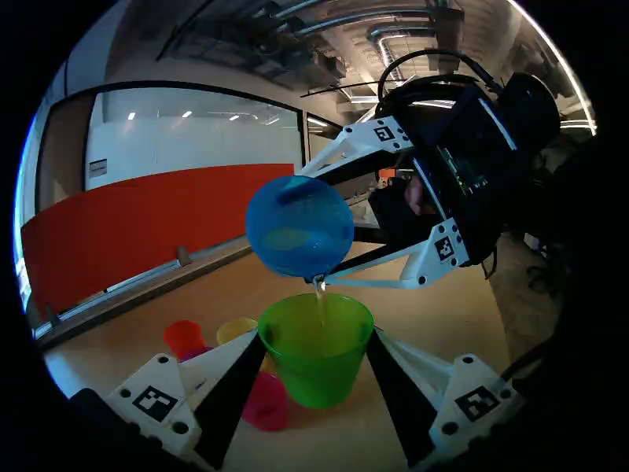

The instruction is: Pour water

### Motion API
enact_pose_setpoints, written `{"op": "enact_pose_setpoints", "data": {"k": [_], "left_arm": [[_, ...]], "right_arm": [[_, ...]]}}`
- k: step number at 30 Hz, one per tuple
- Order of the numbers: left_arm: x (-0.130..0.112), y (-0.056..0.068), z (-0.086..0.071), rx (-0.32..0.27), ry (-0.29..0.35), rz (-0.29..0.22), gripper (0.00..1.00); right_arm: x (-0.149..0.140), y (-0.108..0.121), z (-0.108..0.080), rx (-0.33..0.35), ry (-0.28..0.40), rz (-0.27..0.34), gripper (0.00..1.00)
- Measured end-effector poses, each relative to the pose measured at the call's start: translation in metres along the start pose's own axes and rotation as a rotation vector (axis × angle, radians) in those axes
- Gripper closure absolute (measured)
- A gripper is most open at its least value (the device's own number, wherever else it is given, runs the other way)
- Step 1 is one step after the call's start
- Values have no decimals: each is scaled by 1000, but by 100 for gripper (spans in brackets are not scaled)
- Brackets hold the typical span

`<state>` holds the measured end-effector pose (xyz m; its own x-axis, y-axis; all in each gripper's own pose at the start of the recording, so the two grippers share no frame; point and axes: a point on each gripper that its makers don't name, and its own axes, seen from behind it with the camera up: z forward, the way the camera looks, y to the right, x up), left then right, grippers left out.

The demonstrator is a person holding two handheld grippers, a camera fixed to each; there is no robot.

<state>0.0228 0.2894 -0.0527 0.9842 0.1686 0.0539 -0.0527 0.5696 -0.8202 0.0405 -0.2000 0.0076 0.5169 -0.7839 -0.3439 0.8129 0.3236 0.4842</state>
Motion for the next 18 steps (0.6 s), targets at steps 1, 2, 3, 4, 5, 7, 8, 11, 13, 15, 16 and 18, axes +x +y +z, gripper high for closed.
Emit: {"op": "enact_pose_setpoints", "data": {"k": [1, 2, 3, 4, 5, 7, 8, 11, 13, 15, 16, 18], "left_arm": [[0, 0, 0, 0, 0, 0, 14], [0, 0, 0, 0, 1, 0, 14], [0, 0, 0, 0, 1, 1, 14], [0, 0, 0, -1, 0, 1, 14], [-1, 0, 0, -1, -1, 2, 14], [-1, 1, 0, -1, -2, 3, 14], [-1, 1, 0, -1, -2, 4, 14], [-1, 1, 1, -3, -1, 5, 14], [0, 1, 1, -5, 0, 4, 14], [0, 2, 1, -7, 1, 3, 14], [0, 2, 1, -7, 1, 3, 14], [0, 2, 1, -7, 1, 4, 14]], "right_arm": [[0, 0, 0, -1, 0, -3, 14], [0, 0, 0, -1, 0, -7, 14], [0, 1, 0, -2, -1, -11, 14], [1, 1, 0, -3, 0, -13, 14], [1, 1, 0, -4, 1, -15, 14], [1, 2, 0, -5, 1, -21, 14], [2, 2, -1, -6, 1, -25, 14], [2, 3, -1, -9, 0, -37, 14], [2, 3, -1, -10, 0, -44, 14], [2, 3, 0, -11, -1, -50, 14], [2, 3, 0, -11, -1, -52, 14], [1, 4, 0, -11, -1, -56, 14]]}}
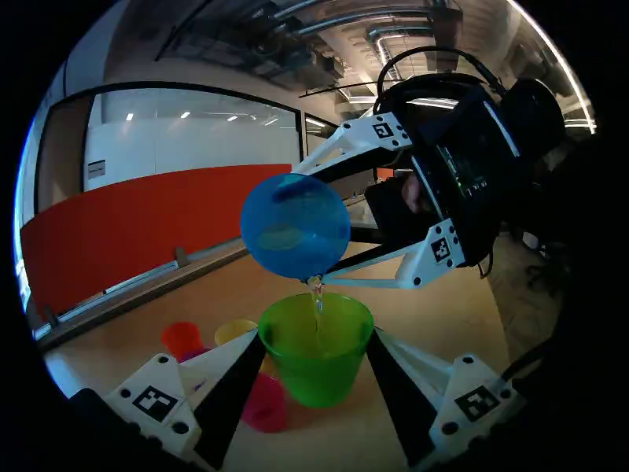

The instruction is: Pour water

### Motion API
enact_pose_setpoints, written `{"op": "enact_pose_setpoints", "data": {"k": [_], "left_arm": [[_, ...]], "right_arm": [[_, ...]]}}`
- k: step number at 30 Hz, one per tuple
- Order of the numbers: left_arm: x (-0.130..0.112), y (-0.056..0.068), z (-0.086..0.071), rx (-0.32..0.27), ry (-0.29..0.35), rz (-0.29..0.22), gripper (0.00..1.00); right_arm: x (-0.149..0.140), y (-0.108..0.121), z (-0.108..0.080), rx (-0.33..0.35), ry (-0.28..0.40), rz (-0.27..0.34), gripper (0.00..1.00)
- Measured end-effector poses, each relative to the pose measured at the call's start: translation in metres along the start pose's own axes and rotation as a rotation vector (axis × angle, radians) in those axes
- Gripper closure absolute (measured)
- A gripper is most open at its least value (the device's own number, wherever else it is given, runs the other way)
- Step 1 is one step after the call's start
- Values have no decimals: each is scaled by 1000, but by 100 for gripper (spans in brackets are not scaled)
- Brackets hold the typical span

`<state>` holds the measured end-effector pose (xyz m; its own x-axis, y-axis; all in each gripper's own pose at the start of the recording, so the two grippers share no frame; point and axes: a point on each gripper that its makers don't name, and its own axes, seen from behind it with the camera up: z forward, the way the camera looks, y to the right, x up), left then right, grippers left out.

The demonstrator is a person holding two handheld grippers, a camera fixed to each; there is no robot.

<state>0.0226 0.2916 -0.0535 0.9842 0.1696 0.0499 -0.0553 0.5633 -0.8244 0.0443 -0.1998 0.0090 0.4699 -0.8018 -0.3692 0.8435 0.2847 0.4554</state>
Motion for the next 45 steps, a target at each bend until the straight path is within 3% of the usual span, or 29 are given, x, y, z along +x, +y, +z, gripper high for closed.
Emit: {"op": "enact_pose_setpoints", "data": {"k": [45], "left_arm": [[0, 1, 0, 1, 8, 7, 14]], "right_arm": [[-2, 10, -4, -44, -20, -156, 14]]}}
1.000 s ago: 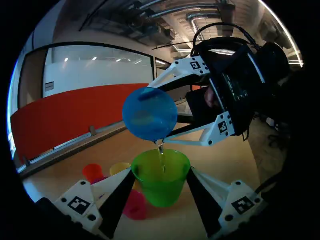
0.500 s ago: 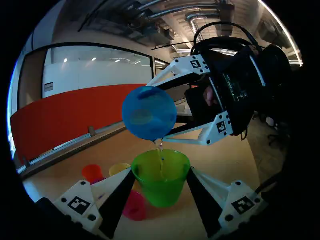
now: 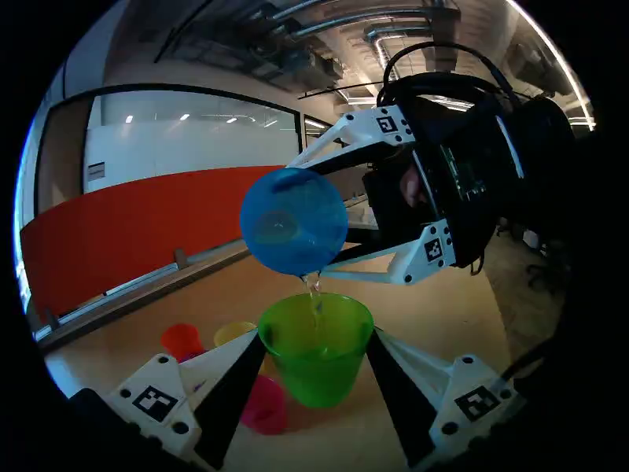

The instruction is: Pour water

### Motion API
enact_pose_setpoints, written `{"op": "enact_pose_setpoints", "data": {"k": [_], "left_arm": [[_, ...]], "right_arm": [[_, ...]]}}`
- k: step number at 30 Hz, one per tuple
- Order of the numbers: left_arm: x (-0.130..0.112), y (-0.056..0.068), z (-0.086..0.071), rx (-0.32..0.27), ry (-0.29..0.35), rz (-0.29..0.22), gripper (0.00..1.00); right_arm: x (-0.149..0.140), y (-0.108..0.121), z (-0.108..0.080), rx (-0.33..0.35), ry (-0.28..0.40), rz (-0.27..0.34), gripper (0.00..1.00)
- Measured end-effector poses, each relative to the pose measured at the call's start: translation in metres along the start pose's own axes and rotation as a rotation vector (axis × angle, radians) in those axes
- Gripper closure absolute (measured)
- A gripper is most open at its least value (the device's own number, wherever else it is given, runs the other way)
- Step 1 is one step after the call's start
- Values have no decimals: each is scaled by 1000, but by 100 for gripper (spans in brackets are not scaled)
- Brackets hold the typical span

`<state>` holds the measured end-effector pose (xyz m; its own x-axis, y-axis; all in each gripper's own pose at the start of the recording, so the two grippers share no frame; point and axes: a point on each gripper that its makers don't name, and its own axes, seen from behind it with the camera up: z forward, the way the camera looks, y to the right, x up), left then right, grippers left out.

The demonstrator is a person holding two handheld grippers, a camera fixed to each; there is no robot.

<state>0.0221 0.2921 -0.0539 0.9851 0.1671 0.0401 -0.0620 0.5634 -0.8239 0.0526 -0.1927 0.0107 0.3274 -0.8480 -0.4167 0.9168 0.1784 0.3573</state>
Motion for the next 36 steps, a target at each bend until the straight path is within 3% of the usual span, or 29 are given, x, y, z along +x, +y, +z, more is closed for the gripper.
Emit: {"op": "enact_pose_setpoints", "data": {"k": [36], "left_arm": [[8, 2, 2, -5, 13, -2, 14]], "right_arm": [[6, 9, -6, -28, 2, -129, 14]]}}
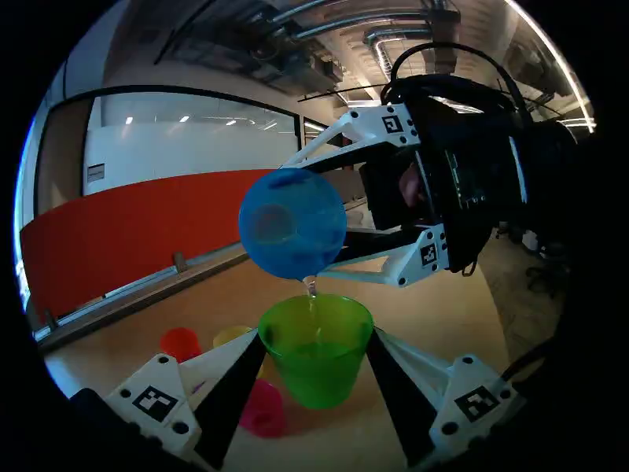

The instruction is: Pour water

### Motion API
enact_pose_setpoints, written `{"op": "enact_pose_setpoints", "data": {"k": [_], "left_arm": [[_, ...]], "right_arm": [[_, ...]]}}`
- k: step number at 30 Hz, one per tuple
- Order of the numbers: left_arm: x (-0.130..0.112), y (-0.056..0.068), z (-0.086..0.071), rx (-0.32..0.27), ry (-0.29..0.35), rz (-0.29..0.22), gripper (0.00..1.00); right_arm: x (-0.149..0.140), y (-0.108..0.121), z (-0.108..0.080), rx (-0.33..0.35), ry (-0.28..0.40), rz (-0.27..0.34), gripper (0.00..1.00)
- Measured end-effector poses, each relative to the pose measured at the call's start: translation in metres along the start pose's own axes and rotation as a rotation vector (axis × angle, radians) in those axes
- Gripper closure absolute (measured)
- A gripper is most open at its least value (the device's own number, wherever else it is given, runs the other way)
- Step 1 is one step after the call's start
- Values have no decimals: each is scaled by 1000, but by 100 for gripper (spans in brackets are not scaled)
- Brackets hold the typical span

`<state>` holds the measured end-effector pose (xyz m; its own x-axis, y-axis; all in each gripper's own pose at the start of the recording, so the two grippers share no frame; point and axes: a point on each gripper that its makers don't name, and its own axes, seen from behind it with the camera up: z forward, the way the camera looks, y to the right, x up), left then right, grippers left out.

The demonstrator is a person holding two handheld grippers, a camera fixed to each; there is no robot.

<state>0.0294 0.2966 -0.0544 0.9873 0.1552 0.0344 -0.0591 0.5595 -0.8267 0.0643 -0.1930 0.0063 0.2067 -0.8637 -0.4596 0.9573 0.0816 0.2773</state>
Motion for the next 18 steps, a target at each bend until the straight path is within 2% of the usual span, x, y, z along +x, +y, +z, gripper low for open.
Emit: {"op": "enact_pose_setpoints", "data": {"k": [18], "left_arm": [[2, 2, -1, -5, 3, -2, 14]], "right_arm": [[7, 2, 0, -19, 10, -66, 14]]}}
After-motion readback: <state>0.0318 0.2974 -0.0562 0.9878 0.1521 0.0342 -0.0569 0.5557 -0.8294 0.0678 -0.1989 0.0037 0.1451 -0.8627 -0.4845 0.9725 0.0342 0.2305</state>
